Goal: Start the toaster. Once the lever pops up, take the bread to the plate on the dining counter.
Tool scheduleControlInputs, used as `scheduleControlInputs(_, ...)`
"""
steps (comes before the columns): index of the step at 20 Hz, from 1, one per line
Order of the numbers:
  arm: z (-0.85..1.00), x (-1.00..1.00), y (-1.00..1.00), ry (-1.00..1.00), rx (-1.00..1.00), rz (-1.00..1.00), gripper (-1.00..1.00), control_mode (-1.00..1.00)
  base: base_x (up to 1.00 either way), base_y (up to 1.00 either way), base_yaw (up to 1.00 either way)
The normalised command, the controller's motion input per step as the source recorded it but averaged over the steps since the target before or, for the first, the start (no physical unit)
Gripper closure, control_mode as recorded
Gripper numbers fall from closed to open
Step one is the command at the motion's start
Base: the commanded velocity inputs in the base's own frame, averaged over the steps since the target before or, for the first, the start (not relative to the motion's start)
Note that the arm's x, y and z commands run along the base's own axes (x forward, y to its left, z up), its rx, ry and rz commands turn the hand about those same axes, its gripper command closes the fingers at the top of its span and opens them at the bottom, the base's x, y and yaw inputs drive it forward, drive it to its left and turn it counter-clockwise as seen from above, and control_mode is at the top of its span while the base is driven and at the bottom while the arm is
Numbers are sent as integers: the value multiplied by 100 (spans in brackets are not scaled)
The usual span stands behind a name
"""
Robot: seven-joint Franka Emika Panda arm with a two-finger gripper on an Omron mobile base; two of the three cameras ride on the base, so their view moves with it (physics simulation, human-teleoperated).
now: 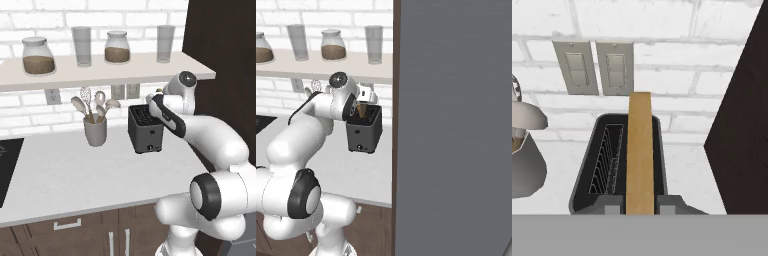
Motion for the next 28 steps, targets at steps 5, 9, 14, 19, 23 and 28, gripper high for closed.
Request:
scheduleControlInputs(5, 0, -54, 0, 26, 0, 0, 100, -100, 0, 0, 0)
scheduleControlInputs(9, 0, -68, 0, 21, 0, 0, 100, -100, 0, 0, 0)
scheduleControlInputs(14, 0, -86, 0, 2, 0, 0, 100, -100, 0, 0, 0)
scheduleControlInputs(19, 5, -100, 0, -1, 0, 0, 100, -100, 0, 0, 0)
scheduleControlInputs(23, 0, -89, 0, -5, 0, 1, 100, -100, 0, 0, 0)
scheduleControlInputs(28, -4, -72, 0, -3, 0, 3, 100, -100, 0, 0, 0)
